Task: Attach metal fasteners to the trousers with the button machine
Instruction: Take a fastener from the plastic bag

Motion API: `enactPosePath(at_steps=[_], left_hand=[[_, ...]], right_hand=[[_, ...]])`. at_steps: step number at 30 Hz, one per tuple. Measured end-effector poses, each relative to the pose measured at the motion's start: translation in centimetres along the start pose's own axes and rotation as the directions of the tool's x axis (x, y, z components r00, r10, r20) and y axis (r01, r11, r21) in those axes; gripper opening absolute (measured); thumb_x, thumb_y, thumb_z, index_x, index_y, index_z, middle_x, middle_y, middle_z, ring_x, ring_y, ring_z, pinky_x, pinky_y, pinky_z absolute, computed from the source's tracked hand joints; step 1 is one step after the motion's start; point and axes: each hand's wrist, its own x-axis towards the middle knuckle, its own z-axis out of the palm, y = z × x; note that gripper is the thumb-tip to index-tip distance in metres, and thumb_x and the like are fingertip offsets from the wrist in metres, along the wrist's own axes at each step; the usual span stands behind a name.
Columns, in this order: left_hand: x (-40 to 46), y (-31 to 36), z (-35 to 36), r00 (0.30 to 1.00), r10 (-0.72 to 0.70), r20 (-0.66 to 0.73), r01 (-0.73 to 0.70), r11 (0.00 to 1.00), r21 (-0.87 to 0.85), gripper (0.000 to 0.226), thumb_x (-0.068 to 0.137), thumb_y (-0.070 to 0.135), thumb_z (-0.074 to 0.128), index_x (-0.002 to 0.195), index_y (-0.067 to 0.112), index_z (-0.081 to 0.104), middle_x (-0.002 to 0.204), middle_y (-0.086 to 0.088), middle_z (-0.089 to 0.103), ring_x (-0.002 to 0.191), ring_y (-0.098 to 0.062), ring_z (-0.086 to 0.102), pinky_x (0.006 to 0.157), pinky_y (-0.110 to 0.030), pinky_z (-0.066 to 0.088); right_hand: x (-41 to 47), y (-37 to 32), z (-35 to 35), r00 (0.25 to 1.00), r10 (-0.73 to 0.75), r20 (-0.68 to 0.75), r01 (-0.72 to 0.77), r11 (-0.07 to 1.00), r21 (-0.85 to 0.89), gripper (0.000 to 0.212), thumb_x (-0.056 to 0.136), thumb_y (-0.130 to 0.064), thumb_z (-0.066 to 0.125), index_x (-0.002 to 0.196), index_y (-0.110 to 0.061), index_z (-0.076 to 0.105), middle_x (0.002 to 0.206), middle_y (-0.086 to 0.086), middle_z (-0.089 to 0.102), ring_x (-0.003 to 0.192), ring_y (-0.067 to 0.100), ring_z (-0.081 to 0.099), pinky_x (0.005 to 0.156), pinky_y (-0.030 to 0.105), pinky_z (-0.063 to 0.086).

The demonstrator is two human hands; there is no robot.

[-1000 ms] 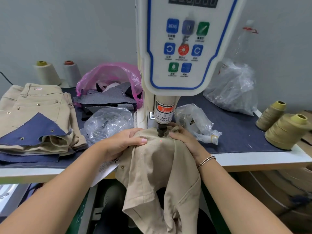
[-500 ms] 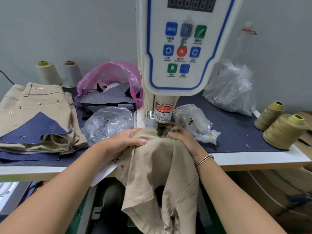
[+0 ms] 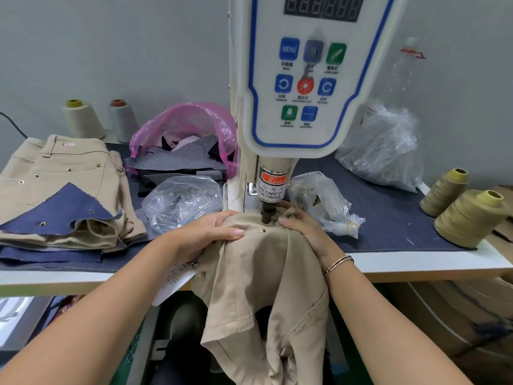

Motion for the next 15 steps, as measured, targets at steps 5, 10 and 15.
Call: enactPosePath(at_steps=[5,10,15], left_hand=[[0.0,0.2,-0.1,0.999,-0.034,0.001,0.034,0.999,0.026,0.044,0.071,0.019,0.067,0.114,0.015,0.060,0.099,-0.002,0.071,0.091,-0.016,0.067,0.076,-0.025,0.054],[-0.6,1.7,0.8,0.995,-0.086,0.047,0.081,0.991,0.111,0.030,0.078,0.027,0.063,0.108,0.022,0.065,0.095,0.008,0.071,0.090,-0.006,0.066,0.076,-0.016,0.050],[-1.4,3.1,1.6,0.997,-0.078,0.024,0.069,0.960,0.272,0.017,0.092,0.039,0.057,0.086,0.031,0.071,0.087,0.019,0.070,0.081,0.005,0.064,0.063,-0.006,0.045]], right_hand=[[-0.2,0.0,0.1,1.000,-0.025,0.003,0.025,0.999,-0.041,0.032,0.091,0.000,0.050,0.119,-0.016,0.055,0.120,0.013,0.058,0.098,0.016,0.061,0.088,0.020,0.048],[-1.1,0.2,-0.1,0.999,-0.024,-0.025,0.026,0.998,0.053,0.022,0.091,-0.012,0.051,0.109,-0.016,0.063,0.100,0.003,0.071,0.090,0.011,0.067,0.081,0.021,0.053],[-3.4,0.4,1.2,0.993,-0.024,-0.117,0.017,0.998,-0.062,0.024,0.093,-0.023,0.055,0.088,-0.002,0.064,0.084,0.000,0.069,0.081,0.010,0.063,0.075,0.019,0.049]])
